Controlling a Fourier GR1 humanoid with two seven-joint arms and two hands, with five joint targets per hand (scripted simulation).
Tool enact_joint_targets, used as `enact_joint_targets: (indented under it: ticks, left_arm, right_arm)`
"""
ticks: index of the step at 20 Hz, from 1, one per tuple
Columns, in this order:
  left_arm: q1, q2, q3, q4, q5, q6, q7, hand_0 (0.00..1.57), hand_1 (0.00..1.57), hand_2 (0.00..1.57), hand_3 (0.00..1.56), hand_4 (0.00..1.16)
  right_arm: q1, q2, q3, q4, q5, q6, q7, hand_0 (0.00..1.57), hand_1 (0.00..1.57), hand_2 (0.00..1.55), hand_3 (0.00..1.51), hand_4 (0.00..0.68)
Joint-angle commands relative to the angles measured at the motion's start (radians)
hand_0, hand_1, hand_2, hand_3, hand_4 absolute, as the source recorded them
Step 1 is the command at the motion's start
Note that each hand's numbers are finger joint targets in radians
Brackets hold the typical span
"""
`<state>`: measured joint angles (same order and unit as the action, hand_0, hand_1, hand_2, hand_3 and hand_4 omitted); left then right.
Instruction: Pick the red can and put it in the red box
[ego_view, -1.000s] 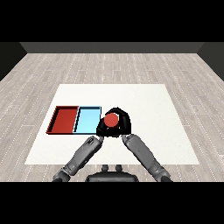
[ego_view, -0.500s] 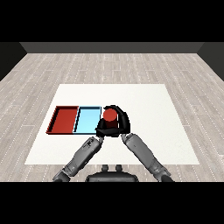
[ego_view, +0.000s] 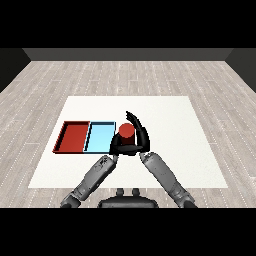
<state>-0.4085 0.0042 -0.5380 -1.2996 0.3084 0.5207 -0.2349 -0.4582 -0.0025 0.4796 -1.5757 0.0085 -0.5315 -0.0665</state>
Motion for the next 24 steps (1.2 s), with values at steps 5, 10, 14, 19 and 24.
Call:
enact_joint_targets:
  ticks: [5,10,14,19,24]
  left_arm:
    - [0.056,-0.004,-0.027,-0.057,-0.013,0.012,-0.016,1.57,1.57,1.57,1.50,1.14]
    - [0.064,-0.004,-0.079,-0.097,-0.032,0.077,0.034,1.57,1.57,1.57,1.48,1.14]
    - [0.045,0.054,0.051,-0.150,-0.078,-0.018,0.109,1.57,1.57,1.57,1.48,1.14]
    - [0.050,0.070,0.105,-0.098,-0.095,-0.053,0.057,1.57,1.57,1.57,1.47,1.14]
    - [0.026,0.107,0.195,-0.059,-0.096,-0.080,0.053,1.57,1.57,1.57,1.46,1.14]
  right_arm:
    - [0.008,-0.034,-0.060,-0.068,0.054,0.017,0.089,0.00,0.00,0.00,0.00,0.000]
    - [0.048,-0.041,-0.138,-0.096,-0.015,0.072,0.022,0.00,0.00,0.00,0.00,0.000]
    - [0.171,-0.053,-0.114,-0.253,-0.008,0.076,0.033,0.00,0.00,0.00,0.00,0.000]
    - [0.264,-0.155,-0.244,-0.404,-0.112,0.182,0.000,0.00,0.00,0.00,0.00,0.000]
    - [0.476,-0.197,-0.299,-0.438,-0.151,0.239,-0.108,0.00,0.00,0.00,0.00,0.000]
